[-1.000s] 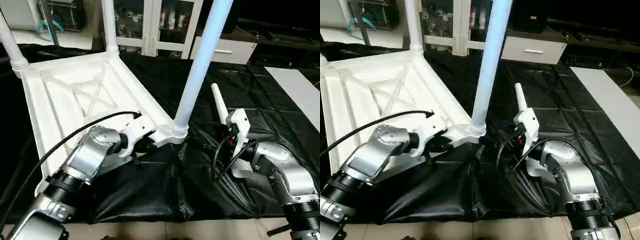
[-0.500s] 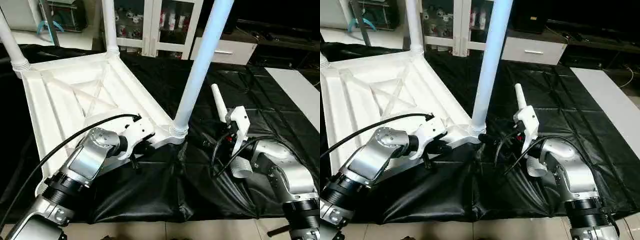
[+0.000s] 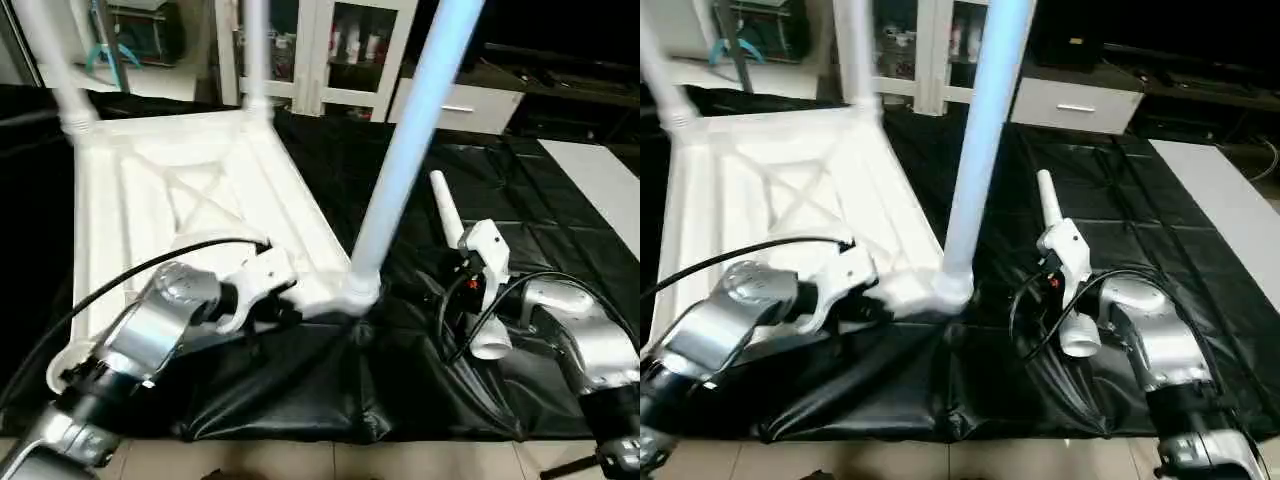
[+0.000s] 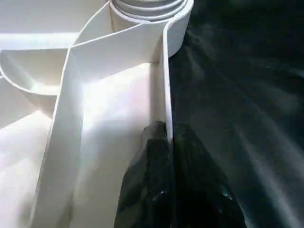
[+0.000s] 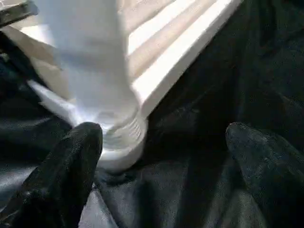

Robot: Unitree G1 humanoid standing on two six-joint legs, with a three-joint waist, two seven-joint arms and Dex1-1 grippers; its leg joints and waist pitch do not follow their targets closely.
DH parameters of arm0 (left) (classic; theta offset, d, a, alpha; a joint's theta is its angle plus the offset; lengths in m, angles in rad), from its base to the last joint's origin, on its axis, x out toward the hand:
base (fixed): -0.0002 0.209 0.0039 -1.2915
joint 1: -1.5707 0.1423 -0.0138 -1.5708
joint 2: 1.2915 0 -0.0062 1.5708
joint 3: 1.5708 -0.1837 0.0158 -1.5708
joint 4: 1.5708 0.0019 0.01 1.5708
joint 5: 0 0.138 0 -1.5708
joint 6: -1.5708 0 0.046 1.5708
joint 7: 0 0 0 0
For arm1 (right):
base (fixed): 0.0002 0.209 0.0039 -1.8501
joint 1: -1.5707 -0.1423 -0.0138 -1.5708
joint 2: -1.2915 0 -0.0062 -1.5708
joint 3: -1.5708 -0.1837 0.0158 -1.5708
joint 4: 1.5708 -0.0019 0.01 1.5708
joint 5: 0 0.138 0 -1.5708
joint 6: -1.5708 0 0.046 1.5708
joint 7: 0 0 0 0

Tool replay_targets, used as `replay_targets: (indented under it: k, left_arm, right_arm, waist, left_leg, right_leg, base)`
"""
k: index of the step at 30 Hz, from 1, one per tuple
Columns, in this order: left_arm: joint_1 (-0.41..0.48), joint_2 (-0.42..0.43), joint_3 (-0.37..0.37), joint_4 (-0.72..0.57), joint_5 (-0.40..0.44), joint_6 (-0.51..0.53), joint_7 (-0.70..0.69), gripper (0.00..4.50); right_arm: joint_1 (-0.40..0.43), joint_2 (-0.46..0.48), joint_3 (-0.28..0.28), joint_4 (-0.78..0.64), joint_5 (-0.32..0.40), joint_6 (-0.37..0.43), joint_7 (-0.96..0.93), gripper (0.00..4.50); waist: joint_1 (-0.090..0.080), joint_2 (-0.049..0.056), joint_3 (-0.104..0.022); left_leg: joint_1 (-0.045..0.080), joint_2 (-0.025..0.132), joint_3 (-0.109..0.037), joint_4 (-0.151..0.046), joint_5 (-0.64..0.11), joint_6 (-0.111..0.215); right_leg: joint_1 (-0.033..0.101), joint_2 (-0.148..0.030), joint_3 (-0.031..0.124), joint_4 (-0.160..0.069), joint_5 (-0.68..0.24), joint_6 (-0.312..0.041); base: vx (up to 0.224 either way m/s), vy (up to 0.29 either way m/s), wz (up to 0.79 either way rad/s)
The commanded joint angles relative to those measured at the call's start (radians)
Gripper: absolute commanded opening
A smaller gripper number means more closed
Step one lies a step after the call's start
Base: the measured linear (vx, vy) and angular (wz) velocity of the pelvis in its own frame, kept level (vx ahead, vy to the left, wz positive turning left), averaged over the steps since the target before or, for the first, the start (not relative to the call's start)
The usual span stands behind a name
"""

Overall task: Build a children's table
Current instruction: Rotate leg to tighten

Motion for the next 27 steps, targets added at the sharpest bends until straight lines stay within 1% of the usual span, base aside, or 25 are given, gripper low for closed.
replay_targets:
  k: [1,2,3,4,5,6,7,8,9,10,11,14,15,17,19,20,22,23,24,26,27]
  left_arm:
    - [0.019,-0.016,-0.068,-0.005,-0.027,-0.008,-0.046,0.01]
    - [0.021,-0.015,-0.069,-0.003,-0.023,-0.009,-0.046,0.01]
    - [0.021,-0.015,-0.069,-0.003,-0.023,-0.009,-0.046,0.01]
    - [0.021,-0.012,-0.069,-0.002,-0.021,-0.012,-0.048,0.01]
    - [0.021,-0.009,-0.069,0.000,-0.020,-0.014,-0.049,0.01]
    - [0.021,-0.009,-0.069,-0.001,-0.020,-0.014,-0.050,0.01]
    - [0.022,-0.004,-0.069,-0.002,-0.020,-0.016,-0.056,0.01]
    - [0.023,-0.002,-0.068,-0.003,-0.020,-0.017,-0.060,0.01]
    - [0.023,-0.001,-0.067,-0.004,-0.019,-0.017,-0.062,0.01]
    - [0.023,0.001,-0.066,-0.004,-0.018,-0.018,-0.065,0.01]
    - [0.022,0.003,-0.066,-0.005,-0.017,-0.019,-0.068,0.01]
    - [0.019,0.006,-0.065,-0.003,-0.018,-0.019,-0.072,0.01]
    - [0.018,0.007,-0.066,-0.003,-0.018,-0.020,-0.074,0.01]
    - [0.017,0.009,-0.069,-0.002,-0.019,-0.021,-0.079,0.01]
    - [0.015,0.010,-0.071,-0.001,-0.021,-0.023,-0.085,0.01]
    - [0.015,0.011,-0.071,-0.001,-0.021,-0.024,-0.088,0.01]
    - [0.015,0.014,-0.075,-0.003,-0.022,-0.024,-0.099,0.01]
    - [0.014,0.016,-0.077,-0.003,-0.021,-0.024,-0.103,0.00]
    - [0.013,0.016,-0.078,-0.003,-0.021,-0.024,-0.105,0.00]
    - [0.011,0.017,-0.080,-0.001,-0.021,-0.024,-0.108,0.00]
    - [0.010,0.017,-0.080,0.001,-0.020,-0.025,-0.109,0.00]
  right_arm:
    - [-0.025,-0.005,0.006,0.013,-0.001,-0.013,0.041,4.50]
    - [-0.027,-0.006,0.022,0.002,0.017,0.001,0.095,4.50]
    - [-0.027,-0.006,0.022,0.002,0.017,0.001,0.095,4.50]
    - [-0.026,-0.009,0.040,-0.008,0.032,0.012,0.152,4.50]
    - [-0.019,-0.016,0.064,-0.025,0.041,0.022,0.204,4.50]
    - [-0.019,-0.017,0.065,-0.025,0.041,0.022,0.208,4.50]
    - [-0.020,-0.020,0.080,-0.022,0.037,0.017,0.241,4.50]
    - [-0.023,-0.022,0.090,-0.013,0.031,0.008,0.257,4.50]
    - [-0.026,-0.023,0.095,-0.007,0.028,0.004,0.264,4.50]
    - [-0.030,-0.026,0.102,0.005,0.022,-0.005,0.275,4.50]
    - [-0.035,-0.030,0.111,0.018,0.011,-0.017,0.292,4.50]
    - [-0.064,-0.012,0.097,0.079,-0.012,-0.058,0.274,4.50]
    - [-0.074,-0.005,0.095,0.096,-0.019,-0.071,0.266,4.50]
    - [-0.091,0.005,0.098,0.121,-0.025,-0.090,0.255,4.50]
    - [-0.103,0.012,0.102,0.135,-0.026,-0.092,0.260,4.50]
    - [-0.108,0.014,0.104,0.141,-0.025,-0.091,0.268,4.50]
    - [-0.117,0.021,0.114,0.150,-0.021,-0.086,0.301,4.50]
    - [-0.123,0.026,0.121,0.159,-0.021,-0.089,0.316,4.20]
    - [-0.125,0.028,0.125,0.164,-0.021,-0.091,0.323,4.20]
    - [-0.133,0.038,0.134,0.187,-0.029,-0.101,0.341,4.08]
    - [-0.136,0.043,0.139,0.197,-0.035,-0.108,0.346,3.94]
  waist:
    - [-0.008,0.006,-0.062]
    - [-0.009,0.005,-0.059]
    - [-0.009,0.003,-0.059]
    - [-0.009,0.000,-0.060]
    - [-0.010,-0.001,-0.060]
    - [-0.008,-0.001,-0.060]
    - [-0.008,-0.002,-0.060]
    - [-0.007,0.000,-0.060]
    - [-0.007,-0.002,-0.061]
    - [-0.005,-0.001,-0.061]
    - [-0.006,-0.002,-0.061]
    - [-0.007,0.002,-0.061]
    - [-0.010,-0.001,-0.061]
    - [-0.009,0.000,-0.062]
    - [-0.009,0.003,-0.064]
    - [-0.009,0.003,-0.065]
    - [-0.008,0.003,-0.064]
    - [-0.008,0.004,-0.065]
    - [-0.009,0.003,-0.065]
    - [-0.007,0.004,-0.064]
    - [-0.007,0.003,-0.064]
  left_leg:
    - [0.009,0.019,0.011,-0.069,-0.221,0.027]
    - [0.004,0.017,0.011,-0.069,-0.226,0.031]
    - [0.001,0.017,0.011,-0.069,-0.231,0.033]
    - [-0.001,0.017,0.009,-0.070,-0.235,0.034]
    - [-0.003,0.018,0.007,-0.069,-0.245,0.041]
    - [-0.002,0.019,0.007,-0.069,-0.243,0.040]
    - [-0.002,0.019,0.007,-0.069,-0.241,0.041]
    - [-0.002,0.020,0.007,-0.069,-0.232,0.039]
    - [-0.002,0.020,0.007,-0.069,-0.227,0.038]
    - [0.001,0.020,0.007,-0.068,-0.221,0.036]
    - [-0.001,0.019,0.007,-0.069,-0.217,0.034]
    - [0.000,0.018,0.007,-0.069,-0.231,0.026]
    - [-0.002,0.017,0.007,-0.069,-0.243,0.023]
    - [0.000,0.018,0.007,-0.068,-0.239,0.021]
    - [0.000,0.018,0.007,-0.068,-0.229,0.022]
    - [0.001,0.018,0.007,-0.067,-0.223,0.024]
    - [0.000,0.018,0.007,-0.068,-0.221,0.027]
    - [0.001,0.018,0.007,-0.067,-0.222,0.027]
    - [-0.001,0.018,0.008,-0.067,-0.223,0.029]
    - [0.001,0.018,0.007,-0.067,-0.227,0.027]
    - [0.001,0.018,0.007,-0.068,-0.230,0.026]
  right_leg:
    - [0.042,-0.032,0.033,-0.052,-0.266,-0.203]
    - [0.044,-0.031,0.034,-0.050,-0.273,-0.205]
    - [0.047,-0.033,0.035,-0.051,-0.282,-0.200]
    - [0.049,-0.035,0.034,-0.051,-0.302,-0.190]
    - [0.049,-0.036,0.033,-0.053,-0.327,-0.180]
    - [0.048,-0.037,0.034,-0.054,-0.333,-0.177]
    - [0.048,-0.037,0.034,-0.054,-0.336,-0.176]
    - [0.047,-0.038,0.035,-0.054,-0.333,-0.176]
    - [0.047,-0.038,0.034,-0.052,-0.330,-0.177]
    - [0.045,-0.038,0.034,-0.052,-0.321,-0.182]
    - [0.046,-0.037,0.034,-0.050,-0.312,-0.186]
    - [0.045,-0.036,0.034,-0.051,-0.315,-0.191]
    - [0.045,-0.037,0.033,-0.051,-0.328,-0.190]
    - [0.045,-0.038,0.034,-0.051,-0.326,-0.189]
    - [0.046,-0.036,0.034,-0.048,-0.303,-0.194]
    - [0.046,-0.035,0.034,-0.046,-0.284,-0.202]
    - [0.048,-0.034,0.034,-0.045,-0.272,-0.205]
    - [0.048,-0.034,0.033,-0.044,-0.268,-0.209]
    - [0.049,-0.034,0.033,-0.043,-0.266,-0.212]
    - [0.048,-0.035,0.033,-0.045,-0.271,-0.213]
    - [0.048,-0.036,0.033,-0.045,-0.273,-0.216]
  base:
    - [0.000,0.000,0.00]
    - [0.000,0.000,0.00]
    - [0.000,0.000,0.00]
    - [0.000,0.000,0.00]
    - [0.000,0.000,0.00]
    - [0.000,0.000,0.00]
    - [0.000,0.000,0.00]
    - [0.000,0.000,0.00]
    - [0.000,0.000,0.00]
    - [0.000,0.000,0.00]
    - [0.000,0.000,0.00]
    - [0.000,0.000,0.00]
    - [0.000,0.000,0.00]
    - [0.000,0.000,0.00]
    - [0.000,0.000,0.00]
    - [0.000,0.000,0.00]
    - [0.000,0.000,0.00]
    - [0.000,0.000,0.00]
    - [0.000,0.000,0.00]
    - [0.000,0.000,0.00]
    - [0.000,0.000,0.00]
